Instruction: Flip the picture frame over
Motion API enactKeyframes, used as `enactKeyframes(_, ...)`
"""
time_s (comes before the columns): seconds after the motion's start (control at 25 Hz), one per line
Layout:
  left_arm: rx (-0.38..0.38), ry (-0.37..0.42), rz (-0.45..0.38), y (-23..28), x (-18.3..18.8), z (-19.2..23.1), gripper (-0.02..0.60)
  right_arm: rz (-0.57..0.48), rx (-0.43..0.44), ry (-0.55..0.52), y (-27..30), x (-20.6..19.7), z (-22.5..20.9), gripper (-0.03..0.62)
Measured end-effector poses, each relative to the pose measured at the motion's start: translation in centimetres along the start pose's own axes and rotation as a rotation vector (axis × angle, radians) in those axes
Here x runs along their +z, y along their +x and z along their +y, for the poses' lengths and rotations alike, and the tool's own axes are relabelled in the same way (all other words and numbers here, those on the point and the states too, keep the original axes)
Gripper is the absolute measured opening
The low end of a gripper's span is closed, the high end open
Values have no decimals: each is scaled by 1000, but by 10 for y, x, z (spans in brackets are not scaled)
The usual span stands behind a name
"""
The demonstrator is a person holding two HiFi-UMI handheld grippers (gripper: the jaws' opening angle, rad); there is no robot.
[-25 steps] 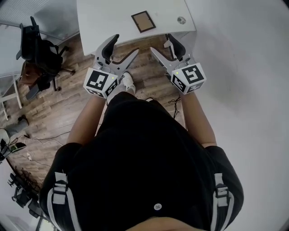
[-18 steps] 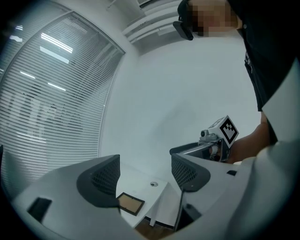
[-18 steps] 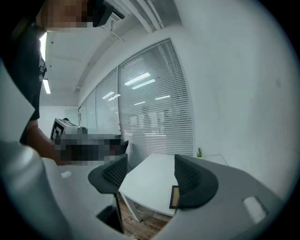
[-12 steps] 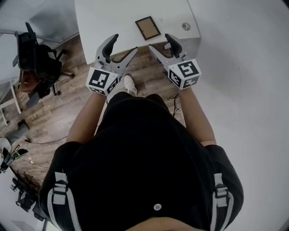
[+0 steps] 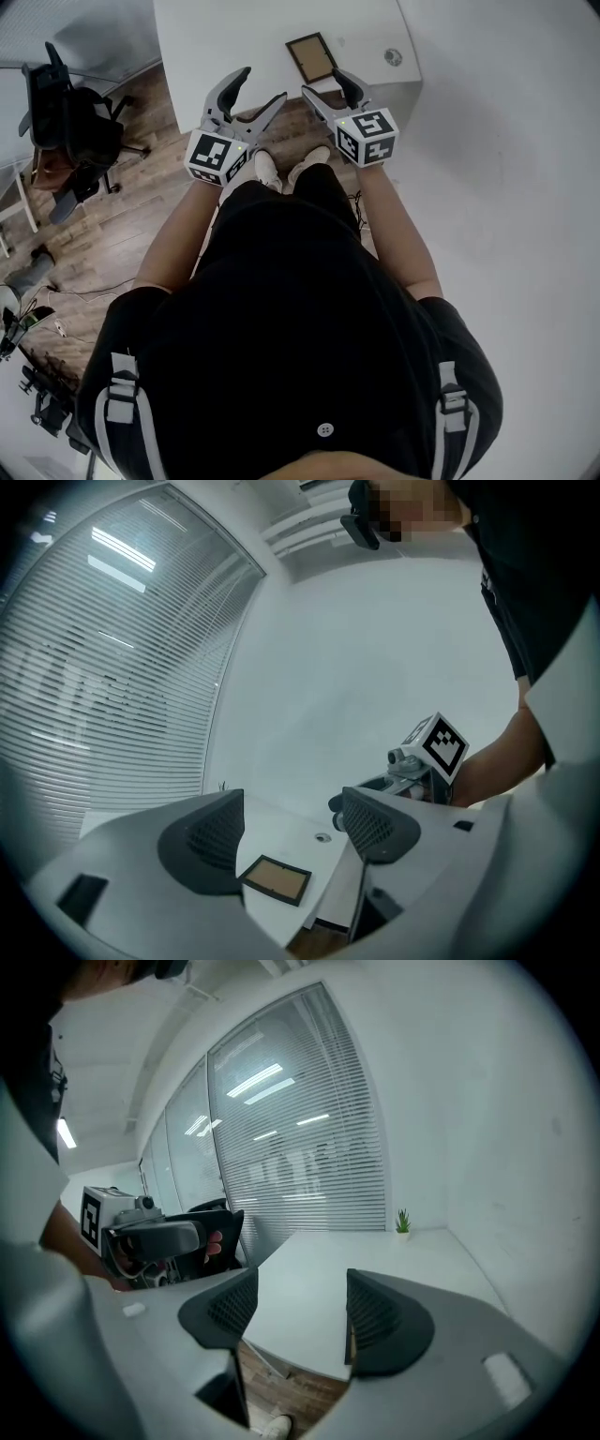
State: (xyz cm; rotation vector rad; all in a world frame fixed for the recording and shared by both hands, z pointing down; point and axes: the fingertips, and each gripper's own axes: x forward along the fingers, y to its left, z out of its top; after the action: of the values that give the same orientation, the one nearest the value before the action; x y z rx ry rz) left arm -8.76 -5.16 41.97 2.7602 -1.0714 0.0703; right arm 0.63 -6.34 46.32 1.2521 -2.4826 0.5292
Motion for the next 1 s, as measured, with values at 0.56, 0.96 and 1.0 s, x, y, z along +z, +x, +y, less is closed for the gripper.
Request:
enactKeyframes(0.56,71,-38,77,48,-41,51,331,223,-26,33,94,-69,-58,268)
enactKeyframes(0.96,55,-35,145,81,-84,62,331,329,-82,45,135,-122,-91,239)
enactKeyframes(1.0,56,-35,143,83,-86,63,331,343,-88,44,138,-128,-93,236)
